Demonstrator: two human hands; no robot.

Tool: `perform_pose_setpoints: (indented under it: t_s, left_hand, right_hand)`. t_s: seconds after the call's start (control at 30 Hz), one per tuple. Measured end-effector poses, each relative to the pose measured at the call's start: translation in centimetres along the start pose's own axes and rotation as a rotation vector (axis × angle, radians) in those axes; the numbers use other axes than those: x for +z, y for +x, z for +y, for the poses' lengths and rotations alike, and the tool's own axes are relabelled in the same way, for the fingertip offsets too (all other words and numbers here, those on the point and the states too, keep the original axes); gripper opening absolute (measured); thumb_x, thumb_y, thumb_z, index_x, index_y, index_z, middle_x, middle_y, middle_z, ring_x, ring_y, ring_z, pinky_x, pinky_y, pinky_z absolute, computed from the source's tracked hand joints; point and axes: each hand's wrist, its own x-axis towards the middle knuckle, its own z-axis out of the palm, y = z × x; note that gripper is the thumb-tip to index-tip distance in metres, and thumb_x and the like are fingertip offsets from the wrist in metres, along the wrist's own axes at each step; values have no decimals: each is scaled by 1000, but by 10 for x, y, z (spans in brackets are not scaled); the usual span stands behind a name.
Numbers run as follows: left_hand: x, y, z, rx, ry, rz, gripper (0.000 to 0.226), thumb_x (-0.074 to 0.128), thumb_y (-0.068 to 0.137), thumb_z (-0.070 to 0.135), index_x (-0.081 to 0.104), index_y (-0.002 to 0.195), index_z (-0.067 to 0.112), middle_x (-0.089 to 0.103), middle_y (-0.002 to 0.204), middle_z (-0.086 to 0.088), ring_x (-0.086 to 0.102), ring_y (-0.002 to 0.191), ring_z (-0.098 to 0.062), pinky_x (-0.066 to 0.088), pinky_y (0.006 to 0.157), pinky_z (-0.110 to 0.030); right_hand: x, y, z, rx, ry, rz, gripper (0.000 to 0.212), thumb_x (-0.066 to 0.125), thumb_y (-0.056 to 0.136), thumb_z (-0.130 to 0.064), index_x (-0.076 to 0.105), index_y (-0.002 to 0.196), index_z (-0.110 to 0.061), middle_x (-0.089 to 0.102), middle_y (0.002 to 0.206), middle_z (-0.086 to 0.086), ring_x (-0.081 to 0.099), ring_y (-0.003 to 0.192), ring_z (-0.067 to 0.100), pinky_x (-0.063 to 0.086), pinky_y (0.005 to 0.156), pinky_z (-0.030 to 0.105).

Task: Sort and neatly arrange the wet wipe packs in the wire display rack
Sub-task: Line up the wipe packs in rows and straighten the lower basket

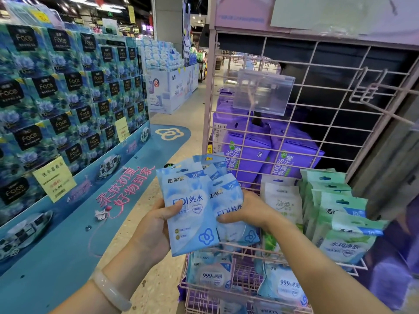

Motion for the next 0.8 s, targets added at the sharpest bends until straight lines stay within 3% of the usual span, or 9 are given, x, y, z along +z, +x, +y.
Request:
perform_pose_setpoints:
  t_s: [0.13,0.23,0.37,0.5,0.6,0.67,0.8]
  left_hand:
    - [2,3,0,8,-12,-38,32,61,64,11,68,95,10,75,88,-11,72,73,-29,59,56,-40]
    - [9,9,5,33,-29,-62,21,59,65,10,75,78,15,76,85,-10,72,71,-28,58,54,-39]
    - [23,22,27,90,-4,-96,37,60,66,13,65,103,11,76,90,-9,73,77,-27,59,60,-40]
    - [17,24,27,56,31,-78,54,58,69,13,54,122,6,75,93,-9,72,79,-26,60,65,-40]
    - [-1,18,17,10,21,-53,54,58,70,14,55,123,4,74,97,-12,72,82,-29,59,61,-38]
    - [-9,14,15,10,8,-57,50,58,69,15,58,119,6,74,98,-12,72,83,-29,58,60,-38]
    - [-8,11,10,-23,-20,-68,38,58,67,14,65,104,6,75,92,-12,72,78,-28,59,59,-38]
  right_hand:
    - [3,-8,6,-34,55,120,52,84,56,-7,63,102,-18,74,97,-2,70,89,15,57,74,27]
    - [1,-13,8,-65,152,250,60,86,53,-4,56,104,-15,72,95,-5,70,81,8,55,61,18]
    - [11,-9,4,-151,340,347,51,78,63,3,59,107,-13,72,100,0,69,88,12,56,70,23]
    - [31,-4,5,-77,170,250,53,77,68,-3,55,116,-14,65,118,6,63,104,15,53,90,33]
    - [32,-7,5,76,74,164,64,77,71,-14,39,122,-16,59,123,5,60,101,11,51,83,21]
    - [26,-6,4,137,51,166,74,74,74,-21,29,132,-13,57,125,4,58,108,16,49,92,31]
    - [40,-3,-15,143,465,196,59,56,88,-36,29,138,-19,55,129,1,57,113,20,44,100,44]
